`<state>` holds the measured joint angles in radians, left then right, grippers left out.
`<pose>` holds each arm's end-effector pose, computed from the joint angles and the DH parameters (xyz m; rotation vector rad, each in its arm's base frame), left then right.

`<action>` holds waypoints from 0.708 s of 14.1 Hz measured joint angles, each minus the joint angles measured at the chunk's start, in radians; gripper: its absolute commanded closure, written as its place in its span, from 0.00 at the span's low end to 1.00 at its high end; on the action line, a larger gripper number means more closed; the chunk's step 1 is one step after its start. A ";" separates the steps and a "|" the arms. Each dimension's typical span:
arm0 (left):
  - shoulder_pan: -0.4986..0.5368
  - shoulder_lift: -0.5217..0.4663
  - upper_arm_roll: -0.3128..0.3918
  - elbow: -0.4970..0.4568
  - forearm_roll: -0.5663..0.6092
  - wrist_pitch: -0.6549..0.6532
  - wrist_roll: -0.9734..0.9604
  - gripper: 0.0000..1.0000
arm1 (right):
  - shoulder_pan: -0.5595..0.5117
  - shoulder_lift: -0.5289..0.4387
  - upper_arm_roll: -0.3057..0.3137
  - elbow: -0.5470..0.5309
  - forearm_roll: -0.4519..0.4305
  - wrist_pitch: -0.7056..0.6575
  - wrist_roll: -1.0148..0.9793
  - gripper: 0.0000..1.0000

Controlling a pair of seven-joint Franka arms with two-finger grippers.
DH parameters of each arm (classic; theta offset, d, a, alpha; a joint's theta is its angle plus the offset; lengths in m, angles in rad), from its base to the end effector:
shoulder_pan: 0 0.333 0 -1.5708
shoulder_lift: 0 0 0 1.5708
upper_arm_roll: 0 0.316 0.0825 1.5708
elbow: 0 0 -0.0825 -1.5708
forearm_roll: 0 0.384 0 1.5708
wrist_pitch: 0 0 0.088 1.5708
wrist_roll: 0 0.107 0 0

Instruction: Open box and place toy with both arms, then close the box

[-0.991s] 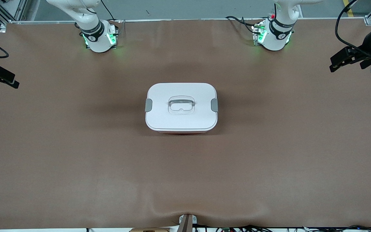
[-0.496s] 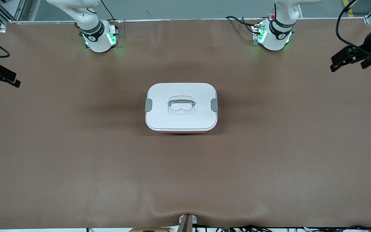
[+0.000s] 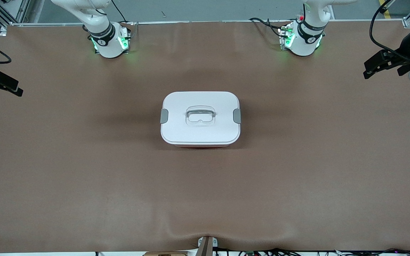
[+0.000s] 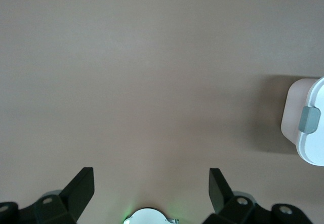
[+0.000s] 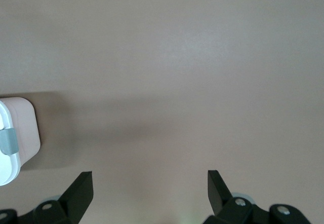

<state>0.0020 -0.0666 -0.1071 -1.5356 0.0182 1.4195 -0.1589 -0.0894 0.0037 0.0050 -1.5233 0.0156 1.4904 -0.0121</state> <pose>0.5148 -0.0544 0.6635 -3.1080 -0.0878 0.0717 0.5459 -0.0444 0.6378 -3.1218 0.1114 0.0559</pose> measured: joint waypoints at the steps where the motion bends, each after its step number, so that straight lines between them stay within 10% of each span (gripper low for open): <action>1: 0.000 0.000 -0.005 0.000 0.000 -0.005 0.000 0.00 | 0.000 0.000 0.000 0.000 0.000 0.000 0.000 0.00; 10: 0.000 0.000 -0.015 0.000 0.000 -0.009 0.000 0.00 | 0.001 0.000 0.000 0.007 -0.001 -0.001 0.000 0.00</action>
<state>0.0016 -0.0666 -0.1226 -1.5356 0.0182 1.4103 -0.1585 -0.0884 0.0040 0.0052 -1.5166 0.0148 1.4899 -0.0122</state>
